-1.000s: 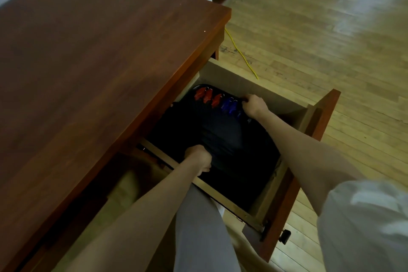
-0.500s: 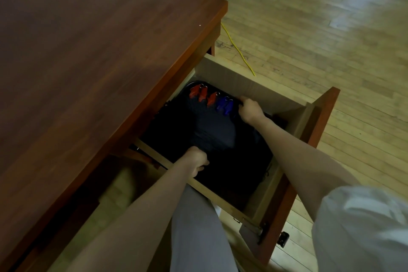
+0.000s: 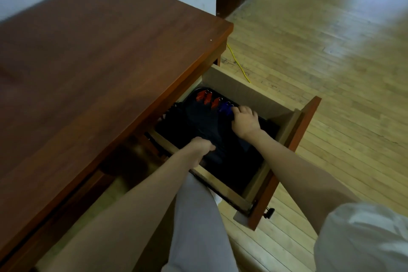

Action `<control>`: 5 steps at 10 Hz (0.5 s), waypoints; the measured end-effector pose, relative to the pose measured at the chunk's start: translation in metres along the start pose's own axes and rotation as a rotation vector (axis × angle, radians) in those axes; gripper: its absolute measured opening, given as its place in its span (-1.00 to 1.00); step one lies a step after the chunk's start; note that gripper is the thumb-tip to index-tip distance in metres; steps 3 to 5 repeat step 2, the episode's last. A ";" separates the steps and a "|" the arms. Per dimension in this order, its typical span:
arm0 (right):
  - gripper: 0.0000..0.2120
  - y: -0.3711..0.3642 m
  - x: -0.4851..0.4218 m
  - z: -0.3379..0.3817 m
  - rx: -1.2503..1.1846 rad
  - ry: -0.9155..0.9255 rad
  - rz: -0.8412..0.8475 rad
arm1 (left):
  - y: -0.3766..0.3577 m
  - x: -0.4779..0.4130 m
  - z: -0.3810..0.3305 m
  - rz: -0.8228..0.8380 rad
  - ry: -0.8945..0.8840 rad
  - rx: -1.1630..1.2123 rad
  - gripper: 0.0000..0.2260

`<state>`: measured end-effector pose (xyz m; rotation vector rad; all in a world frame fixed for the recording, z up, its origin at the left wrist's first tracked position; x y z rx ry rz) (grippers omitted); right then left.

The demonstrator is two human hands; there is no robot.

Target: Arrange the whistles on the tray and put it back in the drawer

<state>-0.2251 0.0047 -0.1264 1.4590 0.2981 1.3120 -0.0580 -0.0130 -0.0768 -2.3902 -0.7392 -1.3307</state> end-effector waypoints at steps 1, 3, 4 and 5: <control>-0.51 0.003 0.035 0.019 0.072 0.038 -0.026 | 0.002 0.033 0.004 -0.038 -0.020 -0.042 -0.48; -0.52 0.007 0.072 0.045 0.180 0.114 0.005 | 0.012 0.069 0.021 -0.185 -0.110 0.004 -0.54; -0.52 0.007 0.072 0.045 0.180 0.114 0.005 | 0.012 0.069 0.021 -0.185 -0.110 0.004 -0.54; -0.52 0.007 0.072 0.045 0.180 0.114 0.005 | 0.012 0.069 0.021 -0.185 -0.110 0.004 -0.54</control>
Point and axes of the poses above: each hand's wrist, its own x-axis away from the middle knuckle, its own y-axis out of the back of the hand, z = x × y, the point moved 1 cm from there along -x, towards the middle knuckle, and after that the axes turned 15 degrees about z, right-handed, at the moved point
